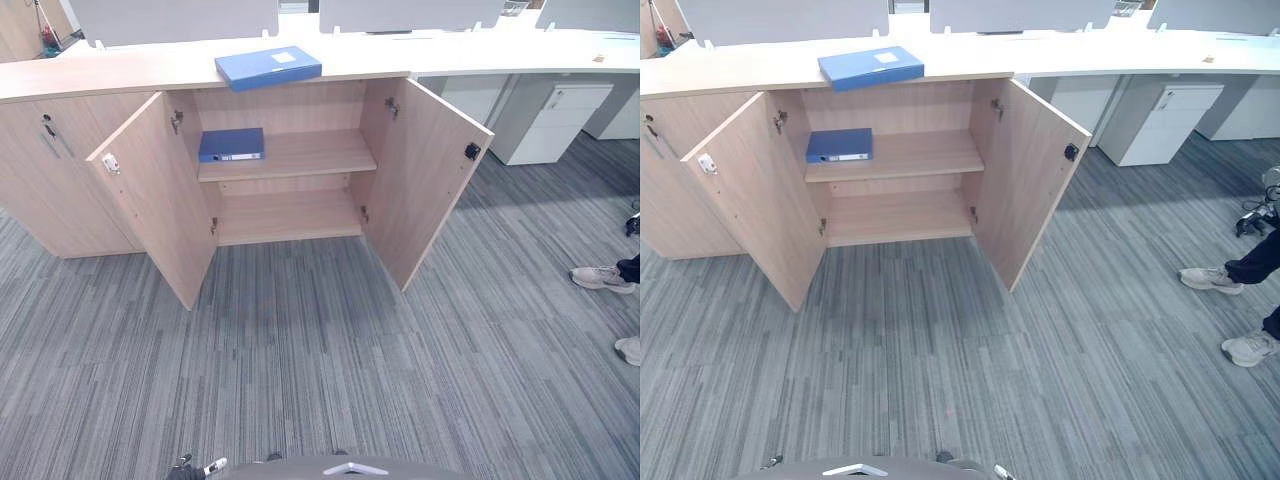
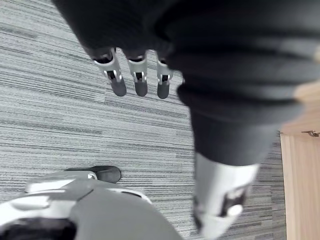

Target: Walk over to the cabinet, pick up the folder, carry it to the office cabinet, place the folder inside the office cabinet, then close the office cabinet door

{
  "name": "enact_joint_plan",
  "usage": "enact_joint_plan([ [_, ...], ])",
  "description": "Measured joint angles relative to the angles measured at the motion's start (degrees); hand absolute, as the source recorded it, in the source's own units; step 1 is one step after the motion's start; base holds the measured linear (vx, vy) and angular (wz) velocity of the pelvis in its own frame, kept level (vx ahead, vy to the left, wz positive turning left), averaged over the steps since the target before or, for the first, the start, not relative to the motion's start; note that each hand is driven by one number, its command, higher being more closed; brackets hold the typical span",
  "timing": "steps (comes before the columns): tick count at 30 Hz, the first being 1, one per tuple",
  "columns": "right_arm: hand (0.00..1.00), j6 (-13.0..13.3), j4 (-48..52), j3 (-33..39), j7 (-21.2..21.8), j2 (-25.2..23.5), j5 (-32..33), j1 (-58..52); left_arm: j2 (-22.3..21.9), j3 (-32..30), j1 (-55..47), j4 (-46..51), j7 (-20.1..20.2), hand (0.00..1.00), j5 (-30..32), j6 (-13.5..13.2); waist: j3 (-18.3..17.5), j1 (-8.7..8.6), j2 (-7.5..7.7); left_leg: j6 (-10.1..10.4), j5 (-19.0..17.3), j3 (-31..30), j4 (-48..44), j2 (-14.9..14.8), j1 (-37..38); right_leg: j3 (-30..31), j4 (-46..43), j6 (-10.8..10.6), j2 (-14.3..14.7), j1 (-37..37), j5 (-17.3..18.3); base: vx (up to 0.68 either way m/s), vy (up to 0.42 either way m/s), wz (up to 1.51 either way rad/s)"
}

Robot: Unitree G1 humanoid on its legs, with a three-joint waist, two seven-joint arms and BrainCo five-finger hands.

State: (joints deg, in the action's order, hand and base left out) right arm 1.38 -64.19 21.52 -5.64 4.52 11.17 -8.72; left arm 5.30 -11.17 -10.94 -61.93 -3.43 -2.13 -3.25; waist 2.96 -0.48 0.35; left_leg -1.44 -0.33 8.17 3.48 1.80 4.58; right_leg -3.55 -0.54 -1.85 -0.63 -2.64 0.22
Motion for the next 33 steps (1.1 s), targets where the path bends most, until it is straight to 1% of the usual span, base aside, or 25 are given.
enact_joint_plan([
  [2,0.0,0.0,0.0,0.4,0.0,-0.1,-0.1,0.1,0.0,0.0,0.1,-0.1,0.0,0.0,0.0,-0.1,0.2,-0.03,0.08,-0.3,0.4,0.0,1.0,0.1,1.0,-0.2,0.4,-0.1,0.0,-0.7,0.0,0.11,0.03,0.03],
  [3,0.0,0.0,0.0,1.2,0.0,-0.4,-0.3,1.2,0.1,0.0,0.8,-0.1,0.1,0.0,0.1,-0.2,0.9,0.0,-0.21,-0.4,0.5,0.0,1.0,0.2,1.6,-0.2,0.9,-0.1,-0.1,-1.4,0.0,0.12,0.021,0.01],
  [4,0.0,0.0,0.0,1.4,0.0,-0.7,-0.4,2.2,0.2,0.0,1.3,-0.1,0.1,0.0,0.1,-0.3,1.3,-0.04,0.13,-0.2,0.4,0.1,1.0,0.3,1.7,-0.3,1.3,-0.1,-0.1,-1.5,0.0,0.11,0.011,-0.02],
  [7,0.0,0.1,0.0,1.7,0.0,-1.1,-0.7,3.9,0.4,0.0,2.0,-0.1,0.1,0.0,0.2,-0.3,2.2,0.02,0.48,0.0,0.2,0.5,1.0,0.3,2.0,-0.3,1.6,-0.1,-0.1,-1.8,0.0,0.07,-0.001,-0.02],
  [9,0.0,0.1,0.1,1.7,0.0,-1.0,-2.0,4.4,0.2,0.0,2.0,-0.1,0.1,0.0,0.2,-0.3,2.6,-0.01,0.23,0.5,-0.1,0.6,1.0,0.3,2.7,-0.3,1.9,-0.1,-0.1,-2.6,0.0,0.02,-0.002,-0.01],
  [11,0.0,0.1,0.2,1.7,0.0,-0.9,-2.5,4.6,0.2,0.1,2.4,-0.5,0.1,0.0,0.2,-0.3,2.9,0.01,0.03,0.6,-0.2,0.9,1.0,0.3,3.3,-0.4,2.0,-0.2,-0.1,-3.2,0.1,0.0,0.0,0.0],
  [15,0.0,0.1,0.2,1.5,0.0,-0.9,-2.5,4.7,0.2,0.2,2.4,-0.6,0.1,0.0,0.2,-0.3,3.0,-0.02,-0.02,0.6,-0.1,1.1,1.3,0.2,3.3,-0.4,2.0,-0.3,-0.1,-3.2,0.2,-0.08,-0.027,-0.02],
  [18,0.0,0.1,0.2,-0.1,0.0,-0.6,-2.7,4.7,0.2,1.3,2.4,-0.7,0.1,0.0,0.9,-0.3,3.0,0.01,-0.04,0.5,-0.1,1.2,1.4,0.2,3.2,-0.4,2.0,-0.4,-0.1,-3.1,0.2,-0.09,-0.022,0.0],
  [19,0.0,0.1,0.2,-0.7,0.0,-0.5,-2.8,4.7,0.2,1.4,2.4,-0.7,0.2,0.0,1.2,-0.3,3.0,0.01,-0.01,0.5,-0.1,1.2,1.4,0.2,2.8,-0.4,2.2,-0.7,-0.1,-3.0,0.3,-0.11,-0.022,0.0],
  [22,0.0,0.1,0.2,-1.1,0.0,-0.5,-4.8,4.7,0.4,2.3,2.4,-0.7,0.2,0.0,1.2,-0.3,3.0,0.14,0.09,0.5,-0.1,1.4,1.4,0.2,1.9,-0.5,2.9,-0.7,-0.1,-2.1,0.3,-0.07,-0.017,-0.04],
  [26,0.0,0.0,0.2,-1.2,0.0,-0.5,-5.3,4.8,0.5,2.3,2.6,-1.7,0.2,0.0,1.3,-0.3,3.0,0.41,0.16,0.1,-0.5,1.7,1.4,0.2,1.5,-0.4,3.6,-1.0,-0.2,-2.1,0.0,0.02,-0.013,-0.04],
  [27,0.0,-0.1,0.2,-1.2,0.0,-0.5,-6.3,4.9,0.5,2.3,2.7,-1.7,0.3,0.0,1.3,-0.3,3.0,0.49,0.25,0.0,-0.7,1.9,1.4,0.3,1.4,-0.4,3.6,-1.1,-0.2,-2.1,-0.1,0.08,-0.01,-0.07],
  [28,0.0,-0.1,0.2,-1.3,0.1,-0.4,-7.1,4.9,0.6,2.3,2.8,-1.7,0.4,0.0,1.3,-0.3,3.3,0.62,0.82,0.0,-1.1,2.1,1.4,0.3,1.3,-0.3,3.5,-1.1,-0.2,-1.9,0.1,0.08,-0.008,-0.1],
  [30,0.0,-0.1,0.3,-2.1,0.0,-0.2,-7.1,5.6,1.0,2.3,3.0,-1.7,0.5,0.0,1.4,-0.3,3.2,0.85,0.72,-0.1,-1.7,2.7,1.0,0.2,0.4,0.1,2.6,-1.3,-0.2,-0.4,0.7,0.1,0.003,-0.15],
  [32,0.0,-0.2,0.3,-2.4,0.0,-0.1,-7.1,6.0,1.1,2.4,3.4,-1.7,0.5,0.0,1.8,-0.3,3.5,0.7,0.67,-0.3,-3.4,3.1,-1.4,0.2,-1.3,0.6,0.0,-1.3,-0.5,2.0,1.7,0.12,0.024,-0.13],
  [33,0.0,-0.4,0.3,-2.4,0.0,-0.1,-7.1,6.5,1.4,2.3,3.7,-1.6,0.5,0.0,1.8,-0.3,3.9,0.87,0.93,-0.4,-4.8,3.6,-3.8,0.1,-2.5,1.1,-2.1,-1.4,-0.7,3.2,2.9,0.19,0.045,-0.19],
])
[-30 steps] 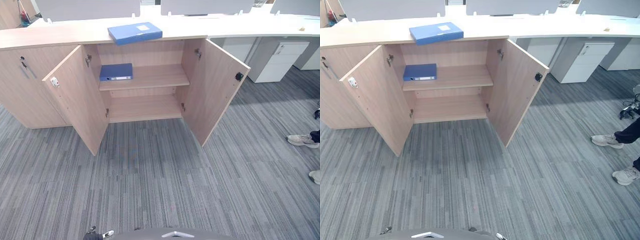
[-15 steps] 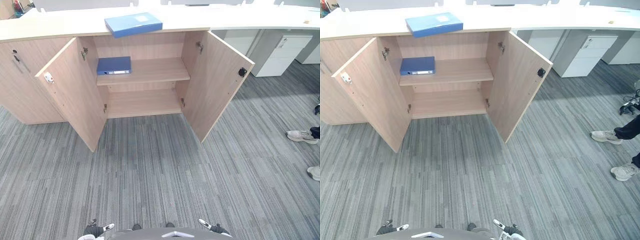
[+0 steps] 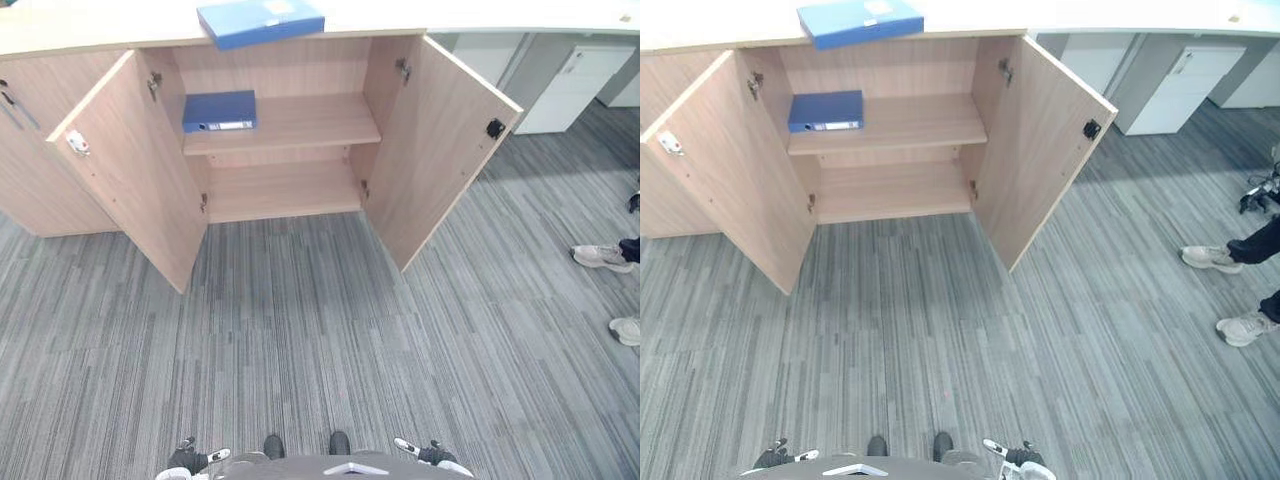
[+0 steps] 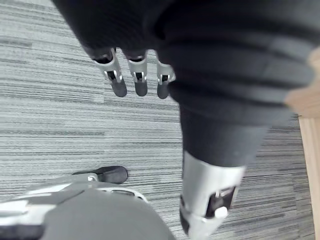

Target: Walk over to the cabinet, pick up the folder, carry it to the office cabinet, place the folder inside the office cabinet, then close the office cabinet door

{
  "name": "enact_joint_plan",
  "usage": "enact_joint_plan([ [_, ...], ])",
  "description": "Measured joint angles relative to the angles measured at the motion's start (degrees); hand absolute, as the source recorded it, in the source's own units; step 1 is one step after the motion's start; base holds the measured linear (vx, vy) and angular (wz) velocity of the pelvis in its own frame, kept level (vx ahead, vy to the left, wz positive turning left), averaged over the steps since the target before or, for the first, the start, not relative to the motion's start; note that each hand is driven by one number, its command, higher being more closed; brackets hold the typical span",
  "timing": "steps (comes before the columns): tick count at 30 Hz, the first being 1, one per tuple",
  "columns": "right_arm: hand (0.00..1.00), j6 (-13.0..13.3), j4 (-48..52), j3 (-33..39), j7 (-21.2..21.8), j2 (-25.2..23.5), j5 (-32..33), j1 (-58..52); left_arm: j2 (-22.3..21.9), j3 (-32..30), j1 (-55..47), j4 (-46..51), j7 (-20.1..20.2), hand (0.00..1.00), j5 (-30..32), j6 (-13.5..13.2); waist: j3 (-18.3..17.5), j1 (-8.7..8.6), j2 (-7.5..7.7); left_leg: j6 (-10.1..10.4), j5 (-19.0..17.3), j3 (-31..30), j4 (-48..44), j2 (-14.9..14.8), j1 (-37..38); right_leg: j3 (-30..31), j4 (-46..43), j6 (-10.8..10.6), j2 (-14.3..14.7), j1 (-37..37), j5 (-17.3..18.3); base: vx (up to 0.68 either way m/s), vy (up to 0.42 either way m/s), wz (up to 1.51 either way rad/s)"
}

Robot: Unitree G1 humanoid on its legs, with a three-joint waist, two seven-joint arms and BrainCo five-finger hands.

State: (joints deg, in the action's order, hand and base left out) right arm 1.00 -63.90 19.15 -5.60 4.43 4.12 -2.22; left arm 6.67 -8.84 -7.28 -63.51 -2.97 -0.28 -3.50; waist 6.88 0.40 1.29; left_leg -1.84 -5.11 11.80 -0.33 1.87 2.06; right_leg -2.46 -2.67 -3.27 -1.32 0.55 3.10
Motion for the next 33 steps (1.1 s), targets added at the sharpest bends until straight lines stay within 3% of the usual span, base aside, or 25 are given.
enact_joint_plan([
  [2,0.0,0.0,0.2,0.0,0.0,-0.2,0.0,0.4,0.1,0.0,0.7,0.0,0.0,0.0,0.0,0.0,1.0,0.4,0.12,-0.1,-3.2,0.9,-4.6,-0.2,-1.0,0.3,-6.3,-1.1,-0.6,2.1,3.2,0.19,0.048,-0.2],
  [4,0.0,0.1,0.7,0.0,0.0,0.2,0.0,0.7,0.0,0.4,1.1,0.0,0.0,0.0,0.0,0.0,1.8,0.45,-0.69,-0.1,-5.1,1.1,-6.7,-0.6,-0.6,0.1,-14.9,-2.9,-0.9,4.7,5.1,0.11,0.064,-0.08],
  [6,0.0,0.4,3.2,0.0,0.0,-0.1,0.1,0.7,-0.3,1.0,1.9,0.0,0.0,0.0,0.0,0.0,3.2,0.29,-0.77,-0.3,-5.8,1.7,-7.6,-0.5,2.0,-0.9,-32.8,-2.4,-2.4,11.8,5.2,0.17,0.095,0.1],
  [7,0.0,0.4,4.0,-0.2,0.0,-0.1,0.2,0.5,-0.3,1.0,1.9,0.0,-0.1,0.0,0.0,0.1,3.5,0.12,-1.31,-0.9,-6.5,1.4,-7.9,-0.5,2.4,-1.8,-37.1,-1.9,-2.9,13.8,5.9,0.24,0.079,0.18],
  [8,0.0,0.6,4.6,-0.9,0.0,-0.3,0.2,0.6,-0.1,0.8,2.4,0.1,-0.2,0.0,0.0,0.1,4.0,0.13,-0.65,-1.8,-8.0,1.0,-7.9,-0.5,4.0,-3.6,-43.1,-1.6,-4.5,16.8,9.4,0.19,0.043,0.12],
  [9,0.0,0.6,4.6,-1.0,0.0,-0.4,0.2,0.7,0.0,0.6,2.6,0.1,-0.4,0.0,0.0,0.1,3.9,0.19,-0.41,-1.5,-8.2,0.9,-7.5,-0.5,4.6,-4.5,-43.5,-1.6,-4.9,17.7,10.6,0.25,0.024,0.08],
  [12,0.0,1.2,4.6,-1.1,-0.1,-0.3,0.7,1.0,-0.2,0.0,3.2,0.0,-0.4,0.0,0.1,0.2,4.1,-0.28,-0.55,-0.8,-8.6,0.5,-4.1,-1.4,7.4,-7.8,-35.6,-1.1,-4.3,21.4,12.1,0.24,-0.058,0.02],
  [15,0.0,1.3,4.4,-1.3,-0.5,0.1,0.8,0.6,-0.2,-0.1,3.4,-0.1,-0.5,0.0,0.5,0.3,4.2,-1.94,-0.72,2.3,-10.4,-1.4,-2.7,-2.4,9.5,-7.2,-23.5,1.8,-2.4,21.5,6.7,0.35,-0.168,0.34],
  [16,0.0,1.3,4.4,-0.9,-0.7,-0.3,1.1,-0.6,-0.4,-0.4,3.5,0.0,-0.5,0.0,0.5,0.2,4.2,-2.45,-0.6,4.0,-11.4,-2.6,-2.6,-2.9,11.5,-7.5,-22.9,2.7,-2.6,20.2,2.6,0.43,-0.239,0.64],
  [17,0.0,1.3,4.4,-0.7,-0.8,-0.2,1.2,-0.7,-1.3,-1.1,3.8,0.0,-0.5,0.0,0.5,0.2,4.1,-2.44,-1.09,4.5,-11.7,-2.7,-3.2,-3.9,12.3,-8.3,-24.1,2.9,-2.1,19.7,3.6,0.49,-0.274,0.48],
  [19,0.0,1.4,4.8,-0.7,-0.8,0.6,1.2,-0.8,-3.4,-4.0,3.9,1.9,-0.4,0.0,0.5,-0.1,4.4,-2.09,-3.01,6.0,-11.8,-1.7,-15.5,-6.7,7.6,-9.7,-23.7,5.2,-1.2,17.4,6.1,0.48,-0.289,0.2],
  [20,0.0,1.3,5.2,-0.7,-0.8,0.7,1.2,-0.9,-3.8,-5.3,3.9,2.3,-0.4,0.0,0.5,-0.1,4.4,-2.24,-3.39,6.2,-11.6,-1.7,-21.8,-7.7,5.1,-10.0,-22.8,5.4,-1.0,16.0,6.7,0.46,-0.282,0.23],
  [21,0.0,1.2,5.8,-0.7,-0.9,0.9,1.2,-1.1,-5.2,-7.6,3.9,3.4,-0.4,0.0,0.4,-0.2,4.6,-2.15,-4.07,6.3,-10.7,-1.5,-35.3,-10.6,0.2,-10.4,-20.7,5.8,0.2,12.2,7.2,0.53,-0.293,0.23],
  [22,0.0,1.3,6.8,-1.0,-0.9,0.8,1.3,-1.7,-5.9,-9.0,3.8,4.5,-0.4,0.0,0.4,-0.2,4.8,-1.66,-4.16,6.3,-10.7,-0.5,-46.1,-13.9,-2.7,-10.8,-19.3,6.4,1.1,8.2,7.6,0.42,-0.222,0.15],
  [25,0.0,1.3,7.3,-3.4,-0.9,0.3,2.8,-1.0,-7.2,-9.0,4.5,6.7,-0.3,0.0,0.4,-0.3,4.8,-0.18,-2.79,5.9,-11.0,4.0,-55.8,-19.0,-9.9,-9.5,-15.4,6.8,1.7,1.5,9.6,0.32,-0.154,-0.13],
  [28,0.0,1.2,7.8,-3.1,-0.9,-0.9,3.2,-0.2,-7.8,-8.9,5.3,6.7,-0.3,0.0,0.4,-0.4,4.5,0.19,-3.41,5.1,-11.4,7.1,-51.2,-19.6,-15.4,-8.8,-13.5,6.4,1.5,-1.2,10.3,0.22,0.005,-0.18],
  [29,0.0,1.3,8.0,-2.8,-1.0,-1.7,3.3,-0.1,-7.8,-8.7,5.6,6.7,-0.3,0.0,0.4,-0.6,4.5,0.6,-3.39,5.1,-11.5,9.1,-45.9,-19.0,-16.5,-8.5,-11.9,6.0,1.2,-3.1,10.3,0.24,0.083,-0.13],
  [31,0.0,1.3,8.2,-2.5,-0.9,-1.9,3.3,0.1,-7.7,-7.8,6.0,6.8,-0.4,0.0,0.5,-0.8,4.5,1.32,-3.02,4.9,-10.6,10.3,-35.0,-16.6,-17.5,-8.0,-9.6,4.7,0.0,-5.6,10.5,0.29,0.135,-0.11],
  [33,0.0,1.3,7.8,-2.1,-0.9,-1.8,3.3,0.2,-7.5,-7.0,5.9,6.6,-0.4,0.0,0.5,-0.9,4.1,1.44,-2.71,4.8,-6.1,9.7,-21.7,-13.0,-18.0,-7.4,-8.0,2.5,-1.9,-7.3,11.7,0.33,0.207,-0.14],
])
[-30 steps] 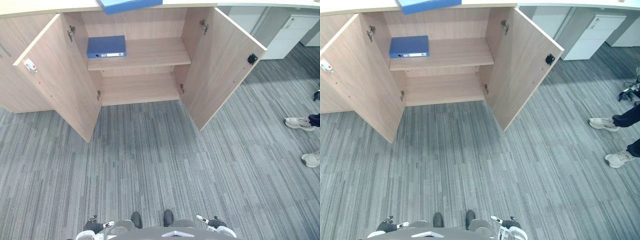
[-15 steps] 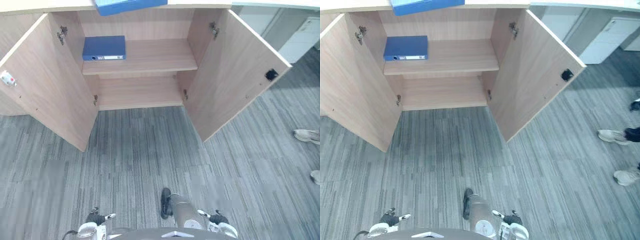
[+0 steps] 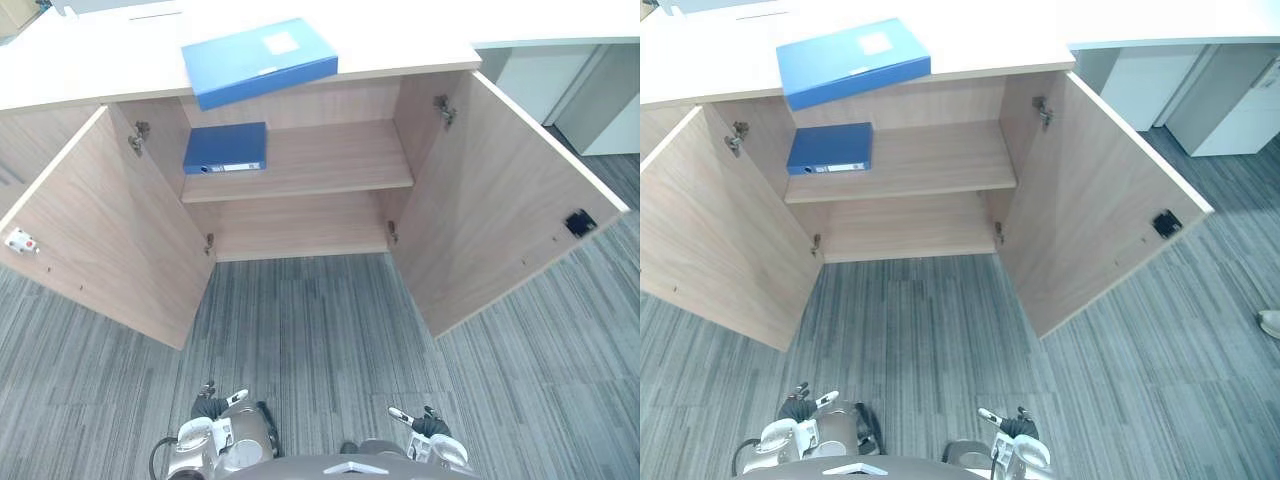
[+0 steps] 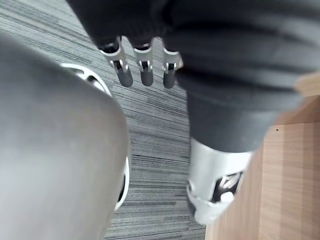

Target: Walk over to the cabinet, pick up the folder, carry it to the office cabinet, place the folder inside the office cabinet, then close the office cabinet door

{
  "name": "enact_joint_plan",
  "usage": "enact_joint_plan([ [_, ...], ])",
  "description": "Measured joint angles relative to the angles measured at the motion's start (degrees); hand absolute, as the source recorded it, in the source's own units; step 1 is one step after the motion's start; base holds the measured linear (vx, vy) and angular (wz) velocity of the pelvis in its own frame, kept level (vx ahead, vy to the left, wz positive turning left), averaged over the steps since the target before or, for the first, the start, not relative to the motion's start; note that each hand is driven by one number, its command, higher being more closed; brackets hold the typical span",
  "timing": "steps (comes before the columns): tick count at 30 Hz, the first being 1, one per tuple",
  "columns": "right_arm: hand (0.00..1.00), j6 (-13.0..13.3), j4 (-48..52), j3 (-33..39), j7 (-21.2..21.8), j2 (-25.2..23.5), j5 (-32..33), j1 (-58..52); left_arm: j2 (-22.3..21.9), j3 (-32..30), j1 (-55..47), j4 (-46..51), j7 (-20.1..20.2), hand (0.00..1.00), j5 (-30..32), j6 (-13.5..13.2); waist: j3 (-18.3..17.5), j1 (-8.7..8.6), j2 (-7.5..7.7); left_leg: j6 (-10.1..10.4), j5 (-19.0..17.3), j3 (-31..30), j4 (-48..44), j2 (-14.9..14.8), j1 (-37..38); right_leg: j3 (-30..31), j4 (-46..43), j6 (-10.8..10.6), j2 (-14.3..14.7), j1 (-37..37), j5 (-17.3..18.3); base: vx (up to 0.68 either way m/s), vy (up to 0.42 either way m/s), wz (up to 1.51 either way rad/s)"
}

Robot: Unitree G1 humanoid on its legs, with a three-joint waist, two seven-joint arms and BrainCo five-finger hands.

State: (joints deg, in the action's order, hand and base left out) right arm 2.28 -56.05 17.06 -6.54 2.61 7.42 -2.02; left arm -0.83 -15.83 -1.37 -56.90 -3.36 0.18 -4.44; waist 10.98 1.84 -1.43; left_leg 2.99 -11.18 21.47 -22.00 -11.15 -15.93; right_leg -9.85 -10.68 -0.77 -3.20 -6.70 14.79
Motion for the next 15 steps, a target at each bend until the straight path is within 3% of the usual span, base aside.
enact_joint_plan([
  [1,0.0,-0.1,-1.2,0.0,0.0,0.1,0.0,0.1,0.2,0.3,-0.1,-0.1,0.0,0.0,0.0,0.0,-0.5,0.29,0.33,-1.3,5.4,-1.3,2.5,1.8,0.2,0.9,0.2,-1.4,-1.1,-0.6,1.0,0.28,0.204,-0.22],
  [2,0.0,-0.2,-1.7,0.0,0.0,0.0,0.0,0.1,0.4,0.3,-0.1,-0.3,0.0,0.0,0.0,-0.1,-0.9,0.45,0.92,-2.7,7.1,-1.5,2.6,2.9,0.3,1.6,0.4,-2.2,-1.8,-0.7,1.6,0.41,0.274,-0.25],
  [3,0.0,-0.2,-2.9,0.2,0.0,-0.6,-0.2,-0.1,0.8,0.3,-0.1,-0.5,0.1,0.0,0.0,-0.1,-2.3,0.4,1.78,-4.1,6.4,-1.3,1.4,4.6,0.1,2.4,0.1,-2.6,-3.6,-1.2,1.9,0.47,0.259,-0.19],
  [5,0.0,-0.3,-4.0,1.5,0.1,-1.7,-0.7,-0.3,1.9,0.7,-0.1,-1.5,0.1,0.0,0.0,-0.1,-3.2,0.1,3.48,-4.8,4.3,-0.5,0.9,6.5,1.4,4.5,-5.8,-2.7,-5.4,0.7,1.7,0.51,0.262,-0.04],
  [6,0.0,-0.3,-3.9,2.4,0.1,-2.3,-0.9,-0.1,2.5,1.2,0.2,-2.6,0.1,0.0,0.0,0.0,-3.3,-0.04,4.02,-5.3,3.1,-0.1,1.1,7.2,3.4,5.9,-14.1,-3.1,-6.3,3.3,0.7,0.53,0.263,0.15],
  [7,0.0,-0.2,-3.7,2.3,0.2,-2.2,-1.1,0.0,3.1,2.5,0.2,-3.1,0.1,0.0,0.0,0.4,-3.3,-0.48,4.2,-5.6,1.9,-0.7,2.7,7.9,6.3,6.4,-24.9,-5.7,-7.1,7.0,-2.9,0.52,0.237,0.19],
  [8,0.0,-0.2,-3.5,2.2,0.2,-2.2,-1.1,0.0,3.3,2.7,0.3,-3.4,0.1,0.0,0.0,0.7,-3.2,-0.66,4.11,-5.7,1.4,-0.9,3.4,8.0,7.9,6.6,-30.2,-6.6,-7.5,9.0,-3.5,0.41,0.119,0.16],
  [10,0.0,0.1,-2.6,1.3,0.2,-2.1,-1.1,0.1,3.6,2.8,0.1,-4.6,0.0,0.0,0.0,1.0,-3.0,-0.73,3.73,-5.7,0.8,-1.2,7.8,8.5,15.3,6.1,-44.4,-5.5,-7.5,15.7,-1.5,0.37,0.051,0.05],
  [11,0.0,0.1,-2.1,1.1,0.2,-2.1,-1.1,0.1,3.6,2.8,0.0,-4.7,0.0,0.0,0.0,1.1,-3.0,-0.85,3.73,-5.6,0.8,-1.2,9.0,8.5,16.8,5.6,-45.5,-5.0,-7.3,17.3,-0.7,0.38,0.004,0.04],
  [13,0.0,0.1,-1.0,0.9,0.2,-2.2,-1.1,0.1,3.0,2.4,-0.2,-5.0,0.0,0.0,0.0,1.2,-2.9,-1.58,3.58,-5.5,0.9,-1.2,12.1,7.9,22.2,3.2,-41.3,-2.5,-5.8,21.9,2.7,0.37,-0.066,0.11],
  [15,0.0,0.2,-0.2,0.3,0.2,-2.1,-1.1,0.2,2.5,2.3,-0.1,-5.0,0.0,0.0,0.0,1.2,-2.8,-2.12,3.14,-5.0,0.9,-1.2,13.2,6.7,24.0,2.2,-31.3,-1.9,-4.0,24.7,2.7,0.31,-0.153,0.21],
])
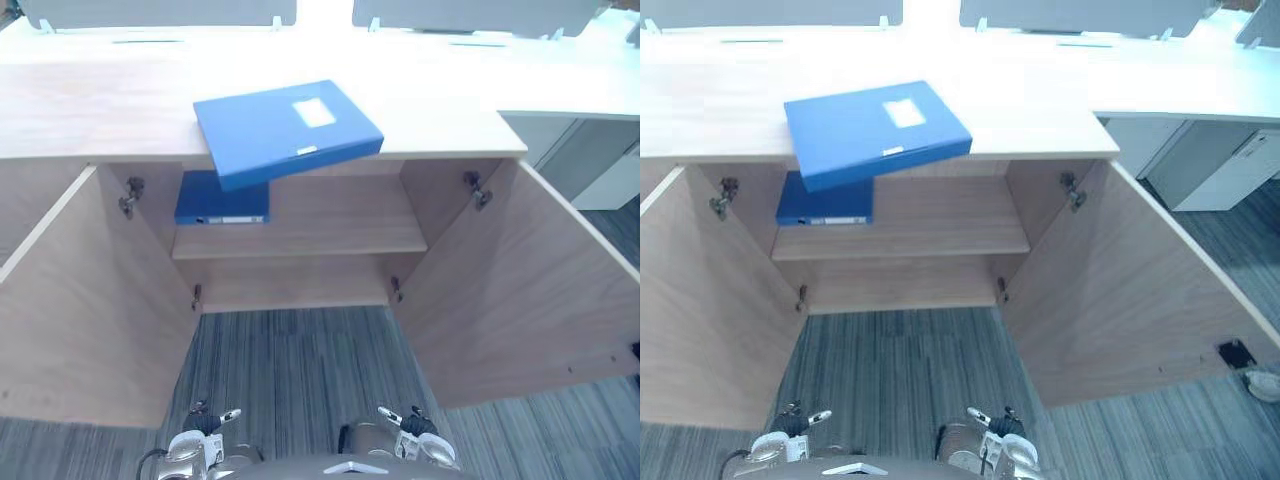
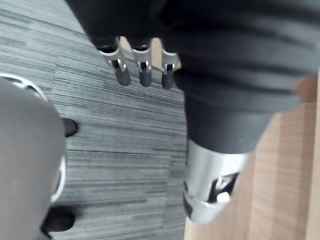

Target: Walk over to the cabinet, pick up the folder, carry it to the office cabinet, place the folder inside the office cabinet, then close the office cabinet door

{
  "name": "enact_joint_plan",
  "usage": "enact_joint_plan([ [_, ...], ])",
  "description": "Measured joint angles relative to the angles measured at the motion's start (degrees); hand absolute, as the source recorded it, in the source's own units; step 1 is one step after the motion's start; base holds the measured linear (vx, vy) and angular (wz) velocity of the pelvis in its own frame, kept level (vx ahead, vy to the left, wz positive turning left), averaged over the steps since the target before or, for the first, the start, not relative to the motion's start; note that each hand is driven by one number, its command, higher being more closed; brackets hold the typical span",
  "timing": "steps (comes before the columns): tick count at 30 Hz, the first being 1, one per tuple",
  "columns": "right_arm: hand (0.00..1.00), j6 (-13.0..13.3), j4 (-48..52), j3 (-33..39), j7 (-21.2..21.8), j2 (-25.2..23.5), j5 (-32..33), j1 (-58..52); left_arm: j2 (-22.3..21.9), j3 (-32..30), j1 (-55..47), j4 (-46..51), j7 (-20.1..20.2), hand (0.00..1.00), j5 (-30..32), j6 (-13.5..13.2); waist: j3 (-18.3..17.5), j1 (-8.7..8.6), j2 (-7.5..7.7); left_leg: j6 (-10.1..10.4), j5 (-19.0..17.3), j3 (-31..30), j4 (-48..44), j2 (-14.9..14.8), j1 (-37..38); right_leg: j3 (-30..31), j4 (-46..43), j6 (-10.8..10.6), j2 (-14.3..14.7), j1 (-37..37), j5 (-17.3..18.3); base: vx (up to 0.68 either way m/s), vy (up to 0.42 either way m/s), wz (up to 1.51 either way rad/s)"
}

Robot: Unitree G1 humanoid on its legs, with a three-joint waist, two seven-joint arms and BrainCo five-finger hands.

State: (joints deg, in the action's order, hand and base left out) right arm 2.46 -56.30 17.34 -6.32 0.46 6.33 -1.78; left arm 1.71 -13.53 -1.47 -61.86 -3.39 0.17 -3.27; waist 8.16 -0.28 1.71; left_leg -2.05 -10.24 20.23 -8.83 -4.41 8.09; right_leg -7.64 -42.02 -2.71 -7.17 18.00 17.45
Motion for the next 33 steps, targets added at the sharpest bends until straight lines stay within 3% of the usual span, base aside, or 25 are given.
enact_joint_plan([
  [1,0.0,0.0,0.3,-1.0,0.0,0.0,0.0,-0.2,0.0,0.0,0.0,0.0,0.0,0.0,0.0,-0.1,-0.2,-0.29,0.24,2.3,-0.3,-0.2,0.7,0.0,0.4,0.5,11.8,0.4,0.9,-0.2,-5.0,0.28,-0.161,0.33],
  [2,0.0,0.0,0.1,-1.3,0.0,-0.1,0.0,-0.5,0.4,-0.1,-0.1,0.0,0.1,0.0,0.1,-0.1,-0.5,-0.27,1.29,3.4,-0.6,-0.6,1.5,0.9,1.0,1.2,17.4,1.2,0.6,-0.3,-11.2,0.38,-0.217,0.25],
  [3,0.0,0.0,-0.2,-0.8,0.2,0.4,0.3,0.3,-0.4,-1.5,0.5,-0.4,0.0,0.0,0.0,-0.1,0.0,0.05,0.07,6.4,-2.4,-1.3,2.5,-0.2,3.3,1.5,16.2,1.7,1.3,0.0,-13.4,0.32,-0.181,0.14],
  [4,0.0,0.0,-0.5,-0.8,0.0,1.3,0.0,0.4,-2.1,-2.5,0.0,-0.6,0.0,0.0,0.1,-0.1,-0.6,0.26,-2.02,6.9,-2.0,-1.2,2.3,-1.7,3.4,0.6,17.3,2.3,2.5,-1.1,-11.8,0.34,-0.209,0.04],
  [5,0.0,0.0,-0.5,-0.8,0.0,1.3,0.0,0.4,-2.2,-2.5,0.0,-0.6,0.0,0.0,0.1,-0.1,-0.6,0.25,-2.12,6.9,-2.0,-1.2,2.3,-1.8,3.4,0.6,17.3,2.3,2.6,-1.1,-11.8,0.29,-0.206,0.2],
  [6,0.0,0.0,-0.6,-0.5,0.0,2.3,0.0,0.4,-3.5,-3.6,-0.2,-0.1,0.0,0.0,0.1,-0.2,-0.7,0.41,-4.01,7.0,-1.9,-1.6,-1.5,-3.9,2.6,-1.1,18.3,3.0,3.5,-3.0,-10.1,0.3,-0.222,0.27],
  [7,0.0,0.0,-0.6,-0.4,0.0,2.3,0.0,0.4,-3.5,-4.0,-0.1,0.1,0.1,0.0,0.1,-0.2,-0.4,0.27,-4.22,7.0,-1.9,-1.9,-4.7,-4.8,1.6,-1.8,18.8,3.2,3.6,-4.4,-9.6,0.31,-0.264,0.62],
  [8,0.0,-0.1,-0.7,-0.8,-0.1,2.3,0.0,0.1,-3.5,-5.0,-0.1,0.6,0.2,0.0,0.1,-0.2,0.0,-0.07,-3.63,6.9,-1.7,-3.4,-15.1,-7.1,-2.5,-3.0,20.3,3.3,3.6,-7.5,-8.6,0.22,-0.214,0.64],
  [9,0.0,-0.2,-0.8,-1.8,-0.1,2.4,-0.1,-0.3,-3.5,-5.7,-0.2,1.7,0.1,0.0,0.1,-0.3,0.0,0.48,-3.54,6.9,-1.6,-4.2,-27.4,-9.8,-7.5,-3.9,21.7,3.8,4.0,-10.4,-8.0,0.2,-0.188,0.49],
  [11,0.0,-0.4,-1.0,-2.8,-0.1,2.6,-0.1,-0.4,-4.1,-6.6,-0.7,2.8,0.1,0.0,-0.1,-0.3,0.0,1.73,-3.49,6.0,-2.4,-2.2,-37.1,-12.8,-12.3,-4.1,23.5,4.1,4.6,-14.2,-7.3,0.19,-0.086,-0.1],
  [13,0.0,-0.5,-0.9,-2.7,-0.1,2.6,0.0,-0.8,-4.0,-6.6,-0.9,2.8,0.1,0.0,-0.1,-0.3,0.0,1.97,-3.42,5.4,-2.9,-0.4,-35.4,-13.1,-13.8,-3.8,24.6,3.7,4.6,-16.1,-7.1,0.19,-0.005,-0.18],
  [17,0.0,-0.9,-0.9,-2.6,-0.1,2.6,0.0,-0.9,-4.0,-6.7,-0.8,2.8,0.1,0.0,-0.1,-0.4,0.0,2.4,-3.21,5.3,-2.0,-0.2,-18.3,-9.8,-15.0,-0.4,24.6,2.0,3.9,-17.2,-6.2,0.21,0.146,-0.42],
  [18,0.0,-1.1,-0.8,-2.5,-0.1,2.8,-0.1,-0.9,-4.3,-6.7,-0.8,2.6,0.1,0.0,-0.1,-0.4,-0.3,2.34,-3.65,5.3,3.4,-1.5,-11.2,-8.3,-13.8,0.7,23.8,0.7,4.0,-16.9,-5.4,0.22,0.233,-0.39],
  [21,0.0,-1.4,-1.0,-2.5,-0.1,0.8,-0.1,-1.9,-2.1,-6.8,-1.2,2.6,0.1,0.0,-0.1,-0.3,-1.7,2.32,-0.37,5.0,3.3,0.4,-7.4,-4.5,-11.2,2.6,25.8,-1.4,1.2,-17.6,-5.4,0.21,0.194,-0.2],
  [24,0.0,-1.4,-1.1,-2.3,-0.1,-0.4,-0.1,-2.6,-1.3,-6.6,-1.4,2.2,0.1,0.0,0.0,-0.2,-2.5,2.17,0.93,5.0,3.3,0.8,-5.2,-2.2,-8.6,2.4,29.5,-2.3,-0.6,-21.2,-6.5,0.17,0.133,0.0],
  [30,0.0,-1.4,-1.4,-0.2,-0.2,-0.2,-0.1,-2.7,-1.4,-3.7,-2.0,2.1,0.0,0.0,0.1,-0.2,-3.5,2.06,0.36,4.6,6.0,1.6,2.5,-0.1,-4.6,2.5,32.7,-2.7,-0.9,-22.9,-7.6,0.04,0.031,-0.04],
  [33,0.0,-1.1,-2.7,0.6,-0.2,0.8,-0.1,-2.5,-1.3,-0.9,-2.0,2.1,-0.2,0.0,0.2,-0.2,-3.8,1.89,-1.07,4.7,9.0,1.4,7.5,0.6,-3.0,2.4,34.2,-2.4,-0.3,-23.1,-8.6,-0.01,-0.01,0.02],
])
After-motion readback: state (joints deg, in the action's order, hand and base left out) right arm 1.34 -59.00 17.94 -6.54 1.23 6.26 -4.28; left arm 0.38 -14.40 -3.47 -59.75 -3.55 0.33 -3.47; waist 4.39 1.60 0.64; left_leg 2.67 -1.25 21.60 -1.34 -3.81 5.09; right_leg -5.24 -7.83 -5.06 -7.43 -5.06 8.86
